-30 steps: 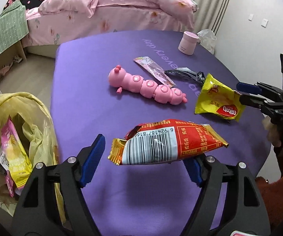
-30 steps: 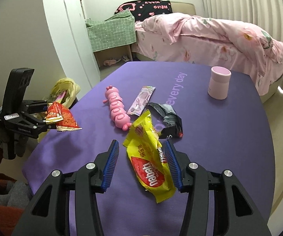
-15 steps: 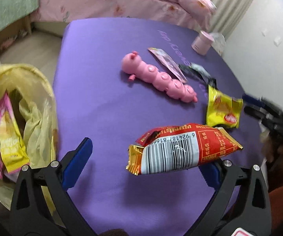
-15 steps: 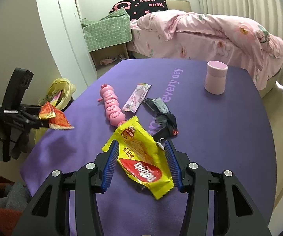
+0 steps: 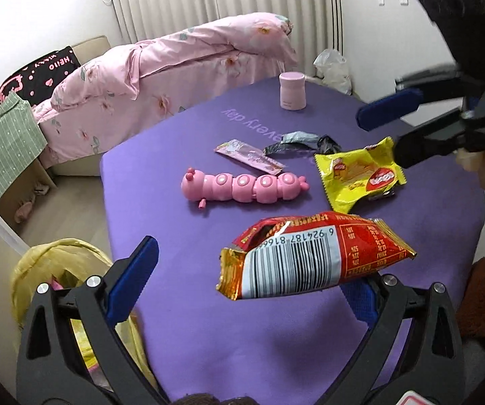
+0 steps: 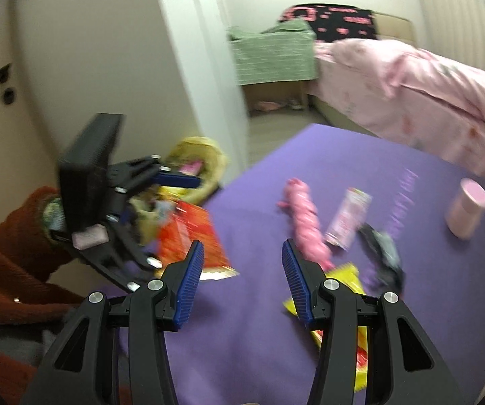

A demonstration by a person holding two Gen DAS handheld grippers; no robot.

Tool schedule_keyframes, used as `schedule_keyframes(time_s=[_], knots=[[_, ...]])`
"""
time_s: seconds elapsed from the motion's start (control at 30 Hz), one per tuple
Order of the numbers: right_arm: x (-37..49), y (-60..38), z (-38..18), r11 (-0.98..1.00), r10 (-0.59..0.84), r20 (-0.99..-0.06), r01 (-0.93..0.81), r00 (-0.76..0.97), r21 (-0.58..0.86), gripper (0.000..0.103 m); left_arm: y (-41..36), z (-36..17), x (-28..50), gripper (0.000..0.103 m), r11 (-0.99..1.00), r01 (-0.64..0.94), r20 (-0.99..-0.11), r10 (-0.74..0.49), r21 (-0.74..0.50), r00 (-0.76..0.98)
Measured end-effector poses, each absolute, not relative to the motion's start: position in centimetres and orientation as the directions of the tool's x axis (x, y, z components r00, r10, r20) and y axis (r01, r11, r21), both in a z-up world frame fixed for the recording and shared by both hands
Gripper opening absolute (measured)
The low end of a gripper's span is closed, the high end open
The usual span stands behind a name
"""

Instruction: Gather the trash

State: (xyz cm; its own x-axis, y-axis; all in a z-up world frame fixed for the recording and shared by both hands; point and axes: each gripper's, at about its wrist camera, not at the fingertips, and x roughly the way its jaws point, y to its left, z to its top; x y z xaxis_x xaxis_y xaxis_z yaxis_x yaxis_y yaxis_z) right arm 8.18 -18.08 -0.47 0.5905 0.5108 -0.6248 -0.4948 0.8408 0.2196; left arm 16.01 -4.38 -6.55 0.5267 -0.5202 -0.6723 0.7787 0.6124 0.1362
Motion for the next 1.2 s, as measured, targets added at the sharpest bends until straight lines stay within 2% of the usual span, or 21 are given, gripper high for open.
schedule_keyframes(time_s=[0.27, 0.53, 0.67, 1.2], knots=[[9.7, -15.3, -1.1, 0.789, 0.555, -0.675, -0.566, 0.486, 0.241, 0.046, -5.8, -7.1, 14.6, 0.094, 0.534, 0.835, -0.686, -0.558, 0.135, 0.468], [8.6, -14.9, -1.0, 0.710, 0.642, -0.643, -0.641, 0.417, 0.293, 0.046, -6.6, -7.5, 13.5, 0.094, 0.482, 0.867, -0.683, -0.591, 0.129, 0.430], [8.3, -14.5, -1.7, 0.728, 0.596, -0.676, -0.647, 0.433, 0.227, 0.046, -6.6, -7.0, 13.0, 0.094, 0.457, 0.883, -0.670, -0.622, 0.111, 0.406], [9.8, -19.5, -4.3, 0.863, 0.436, -0.723, -0.476, 0.536, 0.168, 0.046, -5.2, -5.6, 13.5, 0.094, 0.487, 0.872, -0.643, -0.656, 0.039, 0.395]])
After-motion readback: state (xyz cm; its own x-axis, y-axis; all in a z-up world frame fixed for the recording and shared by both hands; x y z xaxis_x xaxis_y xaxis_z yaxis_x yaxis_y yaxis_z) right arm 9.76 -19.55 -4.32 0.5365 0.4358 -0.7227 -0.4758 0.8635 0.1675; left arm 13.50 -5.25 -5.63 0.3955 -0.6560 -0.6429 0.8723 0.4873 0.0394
